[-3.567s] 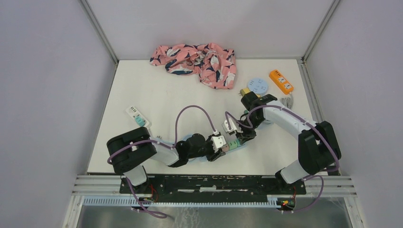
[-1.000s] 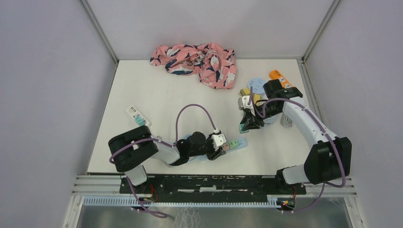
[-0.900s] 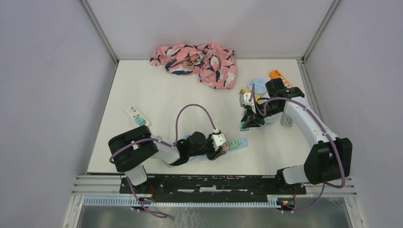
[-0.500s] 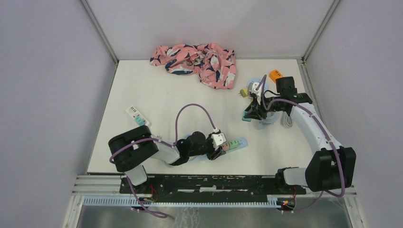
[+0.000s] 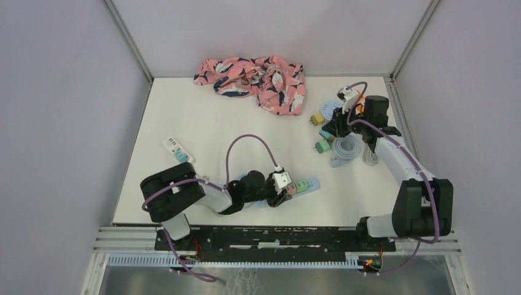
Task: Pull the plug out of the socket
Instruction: Place the plug at the center of the board.
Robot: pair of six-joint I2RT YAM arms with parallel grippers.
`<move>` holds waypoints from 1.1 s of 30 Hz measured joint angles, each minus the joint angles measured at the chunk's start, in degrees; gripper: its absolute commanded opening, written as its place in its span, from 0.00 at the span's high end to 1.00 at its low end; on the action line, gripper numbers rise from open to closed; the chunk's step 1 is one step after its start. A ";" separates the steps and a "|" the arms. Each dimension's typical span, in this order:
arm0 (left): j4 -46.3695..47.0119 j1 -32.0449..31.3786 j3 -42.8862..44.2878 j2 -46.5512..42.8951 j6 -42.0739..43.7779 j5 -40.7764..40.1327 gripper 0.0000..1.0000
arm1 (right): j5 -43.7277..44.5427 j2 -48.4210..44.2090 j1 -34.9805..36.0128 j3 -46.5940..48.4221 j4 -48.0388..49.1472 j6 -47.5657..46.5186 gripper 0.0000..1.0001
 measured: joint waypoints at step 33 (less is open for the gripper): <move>0.85 0.28 -0.15 0.28 -1.31 0.13 0.94 | 2.95 14.60 0.87 12.02 -5.27 4.39 0.48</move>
